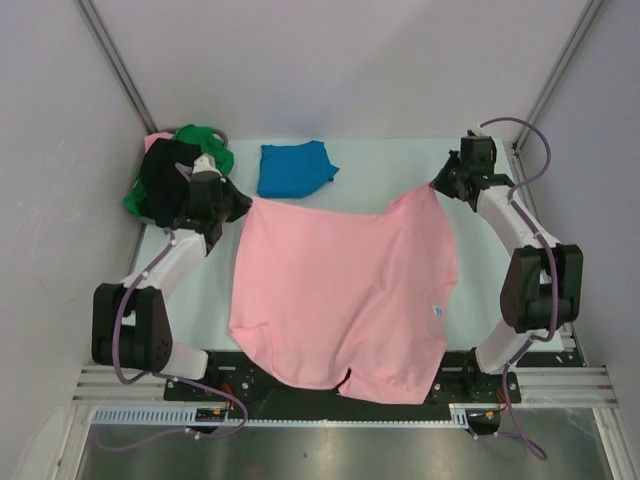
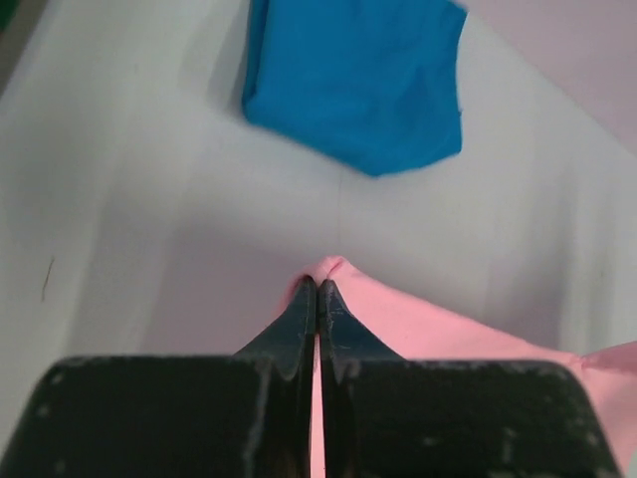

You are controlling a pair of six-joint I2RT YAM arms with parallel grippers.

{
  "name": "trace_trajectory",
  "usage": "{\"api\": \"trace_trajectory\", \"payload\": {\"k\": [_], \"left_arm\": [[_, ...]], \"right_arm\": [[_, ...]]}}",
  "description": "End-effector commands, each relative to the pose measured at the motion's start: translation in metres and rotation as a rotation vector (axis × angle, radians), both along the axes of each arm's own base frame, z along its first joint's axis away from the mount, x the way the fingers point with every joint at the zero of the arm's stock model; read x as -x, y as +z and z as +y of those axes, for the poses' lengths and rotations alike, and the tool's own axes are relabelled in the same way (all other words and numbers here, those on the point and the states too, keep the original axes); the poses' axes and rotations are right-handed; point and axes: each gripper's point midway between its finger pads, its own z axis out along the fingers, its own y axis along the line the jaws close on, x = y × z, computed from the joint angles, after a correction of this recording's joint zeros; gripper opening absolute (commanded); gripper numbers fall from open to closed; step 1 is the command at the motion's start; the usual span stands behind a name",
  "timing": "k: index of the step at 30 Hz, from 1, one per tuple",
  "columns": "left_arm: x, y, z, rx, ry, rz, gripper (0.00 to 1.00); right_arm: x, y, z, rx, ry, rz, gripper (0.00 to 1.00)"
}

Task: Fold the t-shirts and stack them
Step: Flatten the tshirt out

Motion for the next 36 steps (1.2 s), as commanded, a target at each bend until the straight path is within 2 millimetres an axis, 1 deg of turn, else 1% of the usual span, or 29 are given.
{"api": "trace_trajectory", "payload": {"k": [1, 2, 3, 4, 5, 6, 8, 9, 10, 11, 12, 13, 14, 15, 17, 19, 23, 24, 25, 26, 27, 28, 30, 31, 32, 33, 34, 35, 36], "left_arm": [[-0.05, 0.049, 0.014, -0.015, 0.066, -0.135, 0.0], [-0.06, 0.062, 0.016, -0.018, 0.069, -0.163, 0.0], [-0.069, 0.054, 0.017, -0.033, 0.068, -0.146, 0.0], [-0.075, 0.055, 0.019, -0.036, 0.068, -0.146, 0.0], [-0.084, 0.064, 0.023, -0.035, 0.075, -0.16, 0.0], [-0.092, 0.056, 0.024, -0.033, 0.075, -0.141, 0.0], [-0.104, 0.064, 0.028, -0.027, 0.08, -0.159, 0.0], [-0.111, 0.056, 0.028, -0.023, 0.083, -0.145, 0.0], [-0.115, 0.055, 0.029, -0.022, 0.085, -0.143, 0.0], [-0.122, 0.061, 0.03, -0.021, 0.089, -0.159, 0.0], [-0.128, 0.049, 0.031, -0.024, 0.09, -0.134, 0.0], [-0.131, 0.047, 0.031, -0.024, 0.091, -0.125, 0.0], [-0.138, 0.051, 0.032, -0.025, 0.092, -0.135, 0.0], [-0.141, 0.041, 0.033, -0.024, 0.095, -0.117, 0.0], [-0.145, 0.035, 0.034, -0.019, 0.1, -0.109, 0.0], [-0.15, 0.027, 0.034, -0.019, 0.101, -0.102, 0.0], [-0.164, 0.017, 0.04, -0.032, 0.113, -0.088, 0.0], [-0.168, 0.016, 0.042, -0.038, 0.122, -0.085, 0.0], [-0.176, 0.025, 0.044, -0.041, 0.128, -0.11, 0.0], [-0.178, 0.01, 0.047, -0.051, 0.132, -0.069, 0.1], [-0.181, 0.01, 0.05, -0.059, 0.146, -0.063, 0.29], [-0.185, 0.015, 0.056, -0.067, 0.168, -0.065, 0.73], [-0.186, 0.025, 0.06, -0.071, 0.19, -0.091, 0.98], [-0.186, 0.03, 0.062, -0.076, 0.199, -0.118, 1.0], [-0.181, 0.047, 0.063, -0.075, 0.207, -0.149, 1.0], [-0.179, 0.06, 0.064, -0.074, 0.212, -0.187, 1.0], [-0.174, 0.061, 0.065, -0.076, 0.215, -0.193, 1.0], [-0.166, 0.085, 0.066, -0.076, 0.217, -0.234, 1.0], [-0.161, 0.091, 0.066, -0.076, 0.219, -0.241, 1.0]], "right_arm": [[-0.061, 0.057, 0.004, -0.013, 0.031, -0.198, 0.0], [-0.072, 0.045, 0.004, 0.0, 0.033, -0.169, 0.0], [-0.084, 0.064, 0.004, 0.006, 0.035, -0.195, 0.0], [-0.091, 0.065, 0.003, 0.016, 0.042, -0.195, 0.0], [-0.102, 0.054, 0.004, 0.02, 0.048, -0.173, 0.0], [-0.112, 0.072, 0.006, 0.019, 0.053, -0.204, 0.0], [-0.125, 0.077, 0.007, 0.021, 0.058, -0.215, 0.0], [-0.132, 0.062, 0.007, 0.021, 0.06, -0.179, 0.0], [-0.143, 0.08, 0.009, 0.018, 0.063, -0.221, 0.0], [-0.148, 0.081, 0.011, 0.015, 0.07, -0.223, 0.0], [-0.155, 0.061, 0.015, 0.01, 0.083, -0.18, 0.0], [-0.163, 0.077, 0.016, 0.008, 0.086, -0.217, 0.0], [-0.167, 0.077, 0.019, 0.01, 0.096, -0.218, 0.0], [-0.172, 0.056, 0.025, 0.011, 0.106, -0.177, 0.0], [-0.18, 0.062, 0.031, 0.01, 0.118, -0.197, 0.0], [-0.186, 0.047, 0.037, 0.015, 0.126, -0.181, 0.0], [-0.198, 0.039, 0.047, 0.004, 0.135, -0.205, 0.0], [-0.201, 0.035, 0.05, -0.007, 0.134, -0.208, 0.07], [-0.205, 0.025, 0.054, -0.016, 0.135, -0.205, 0.42], [-0.212, 0.024, 0.058, -0.033, 0.143, -0.234, 0.62], [-0.216, 0.021, 0.059, -0.051, 0.144, -0.24, 0.83], [-0.22, 0.018, 0.058, -0.085, 0.128, -0.242, 0.99], [-0.227, 0.011, 0.057, -0.115, 0.116, -0.267, 1.0], [-0.229, 0.015, 0.052, -0.129, 0.097, -0.284, 1.0], [-0.232, 0.039, 0.049, -0.136, 0.093, -0.356, 1.0], [-0.229, 0.036, 0.047, -0.139, 0.093, -0.352, 1.0], [-0.226, 0.044, 0.044, -0.143, 0.093, -0.365, 1.0], [-0.223, 0.051, 0.041, -0.144, 0.093, -0.382, 1.0], [-0.212, 0.088, 0.04, -0.138, 0.1, -0.435, 1.0]]}}
